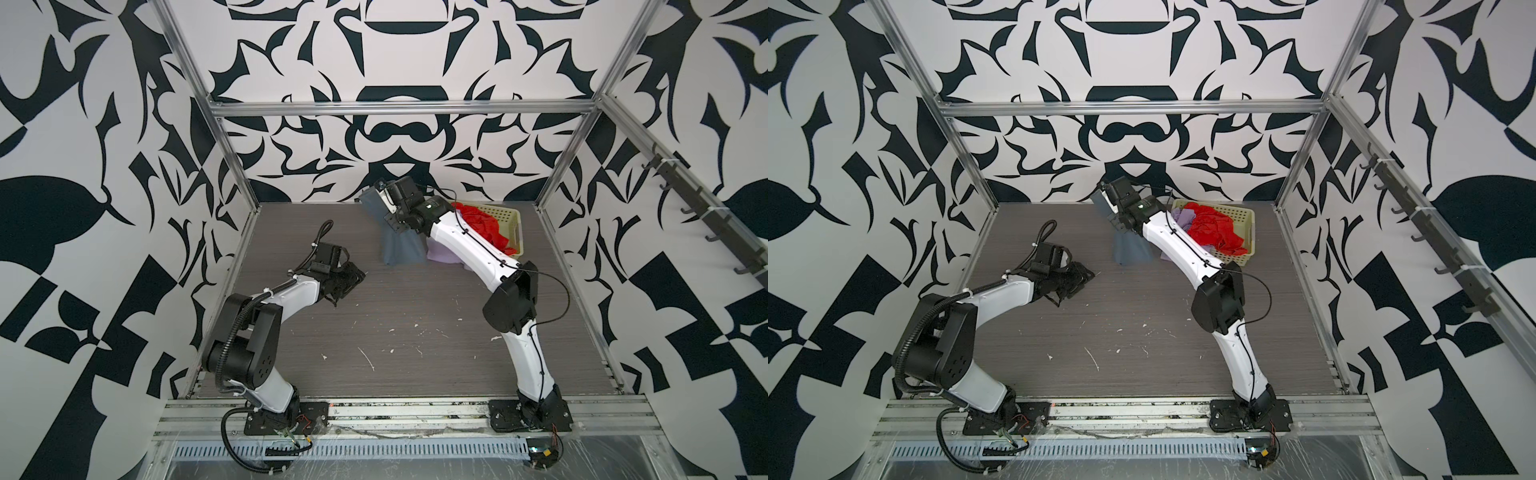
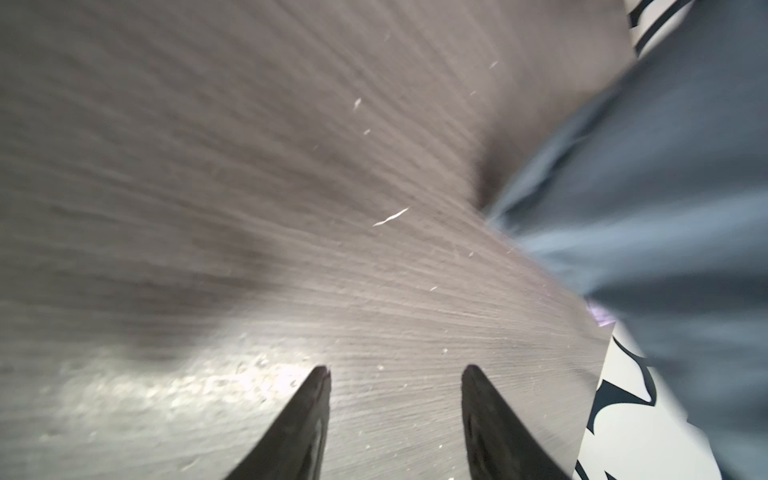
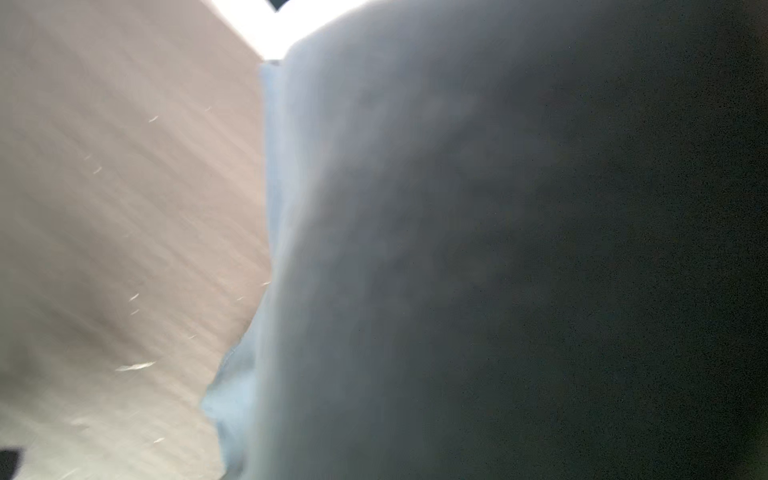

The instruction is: Fold and stack the t-shirts

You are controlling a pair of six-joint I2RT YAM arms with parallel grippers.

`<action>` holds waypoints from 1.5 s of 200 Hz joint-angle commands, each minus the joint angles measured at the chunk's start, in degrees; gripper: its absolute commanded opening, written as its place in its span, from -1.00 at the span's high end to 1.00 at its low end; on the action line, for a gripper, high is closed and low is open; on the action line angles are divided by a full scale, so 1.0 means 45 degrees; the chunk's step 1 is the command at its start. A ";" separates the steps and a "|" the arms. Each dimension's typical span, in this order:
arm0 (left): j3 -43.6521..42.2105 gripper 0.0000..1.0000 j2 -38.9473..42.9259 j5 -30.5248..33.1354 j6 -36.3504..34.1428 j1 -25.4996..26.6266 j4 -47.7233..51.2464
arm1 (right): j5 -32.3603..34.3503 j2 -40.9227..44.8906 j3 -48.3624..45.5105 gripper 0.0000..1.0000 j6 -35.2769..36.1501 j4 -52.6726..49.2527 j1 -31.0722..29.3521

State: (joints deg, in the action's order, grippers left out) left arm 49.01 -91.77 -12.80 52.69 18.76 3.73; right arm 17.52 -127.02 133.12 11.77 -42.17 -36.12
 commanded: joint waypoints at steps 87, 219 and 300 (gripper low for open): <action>-0.0501 -0.08 0.0635 0.0174 0.0286 0.0025 -0.0319 | -0.3866 0.3738 -0.6480 1.00 -0.6547 0.4050 0.7525; 0.0084 -0.08 -0.0025 0.0299 0.0506 0.0630 -0.0477 | -0.5773 0.3653 -1.1651 1.00 -1.1359 0.7776 0.8796; 0.0142 -0.08 -0.0256 0.0178 0.0579 0.0632 -0.0678 | -0.5477 0.4916 -1.4174 1.00 -1.4763 0.9864 0.8788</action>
State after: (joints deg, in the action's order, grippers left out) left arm 47.77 -91.61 -12.19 54.65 21.56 1.85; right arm -7.07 -109.43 73.82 -45.65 -3.38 3.84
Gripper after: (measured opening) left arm 0.537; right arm 0.076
